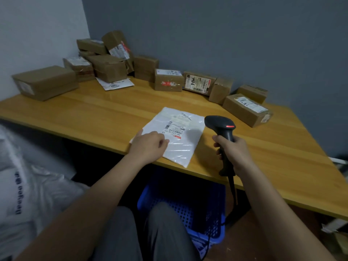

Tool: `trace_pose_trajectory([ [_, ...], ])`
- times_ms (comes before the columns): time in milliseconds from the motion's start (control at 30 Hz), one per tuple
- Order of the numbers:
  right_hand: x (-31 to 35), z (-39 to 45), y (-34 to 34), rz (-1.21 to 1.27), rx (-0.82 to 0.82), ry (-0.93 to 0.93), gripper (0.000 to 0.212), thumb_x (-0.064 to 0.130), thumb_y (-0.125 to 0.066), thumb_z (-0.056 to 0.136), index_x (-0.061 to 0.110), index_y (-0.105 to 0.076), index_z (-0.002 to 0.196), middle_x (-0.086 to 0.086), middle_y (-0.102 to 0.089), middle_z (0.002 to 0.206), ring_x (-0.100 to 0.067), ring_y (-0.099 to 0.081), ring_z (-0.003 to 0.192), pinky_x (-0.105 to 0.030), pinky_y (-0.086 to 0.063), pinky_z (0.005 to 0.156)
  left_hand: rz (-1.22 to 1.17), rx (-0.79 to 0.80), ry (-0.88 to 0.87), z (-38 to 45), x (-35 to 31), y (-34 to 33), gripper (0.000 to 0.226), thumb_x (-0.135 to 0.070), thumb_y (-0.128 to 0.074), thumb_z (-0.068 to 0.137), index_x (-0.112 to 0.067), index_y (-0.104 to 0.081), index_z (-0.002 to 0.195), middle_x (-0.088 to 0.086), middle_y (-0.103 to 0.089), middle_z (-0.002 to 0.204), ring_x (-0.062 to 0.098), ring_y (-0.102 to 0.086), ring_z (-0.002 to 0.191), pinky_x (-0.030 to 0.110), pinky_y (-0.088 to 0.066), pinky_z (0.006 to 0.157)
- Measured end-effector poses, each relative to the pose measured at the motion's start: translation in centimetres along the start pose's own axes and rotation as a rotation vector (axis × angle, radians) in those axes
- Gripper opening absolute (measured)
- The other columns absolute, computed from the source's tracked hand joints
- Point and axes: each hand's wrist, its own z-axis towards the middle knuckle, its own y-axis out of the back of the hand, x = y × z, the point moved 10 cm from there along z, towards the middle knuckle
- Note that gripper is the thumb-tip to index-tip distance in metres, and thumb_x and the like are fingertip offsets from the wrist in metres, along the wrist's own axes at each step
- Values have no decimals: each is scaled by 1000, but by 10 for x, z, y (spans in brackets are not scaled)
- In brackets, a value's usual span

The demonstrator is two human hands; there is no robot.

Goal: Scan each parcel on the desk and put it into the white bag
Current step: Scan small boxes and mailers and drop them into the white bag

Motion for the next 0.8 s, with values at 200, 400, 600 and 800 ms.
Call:
trace_pose_trajectory([
  [200, 1, -14, -8, -24, 41, 27, 13, 21, -68, 89, 10, -61, 91, -10, -64, 85, -18, -55, 63, -29, -45, 56, 300, 224, 185, -20, 19, -14, 94, -88, -28, 75, -24, -35, 143, 6, -36, 148, 27, -31, 139, 56, -7, 114],
  [400, 4, -20, -4, -3, 45, 44, 16, 22, -69, 88, 8, -63, 92, -9, -64, 84, -18, -55, 63, -29, -46, 56, 449, 313, 259, 0, 51, 8, 66, -47, -43, 98, -32, -9, 153, 3, -5, 162, 30, -1, 148, 56, -3, 117],
  [600, 8, -15, -3, 8, 54, 45, 16, 22, -68, 90, 9, -62, 95, -10, -63, 87, -18, -56, 64, -27, -46, 55, 206, 108, 72, 15, 13, 1, 51, -35, -33, 102, -33, -20, 152, 8, -27, 155, 33, -23, 139, 43, -25, 111],
  [800, 7, -11, -12, -10, 81, 25, 16, 23, -68, 90, 10, -62, 96, -10, -63, 88, -18, -56, 66, -27, -47, 56, 61, 303, 103, 13, 13, -37, 59, -69, -22, 93, -42, -34, 144, 0, -16, 160, 25, -6, 148, 52, 0, 117],
])
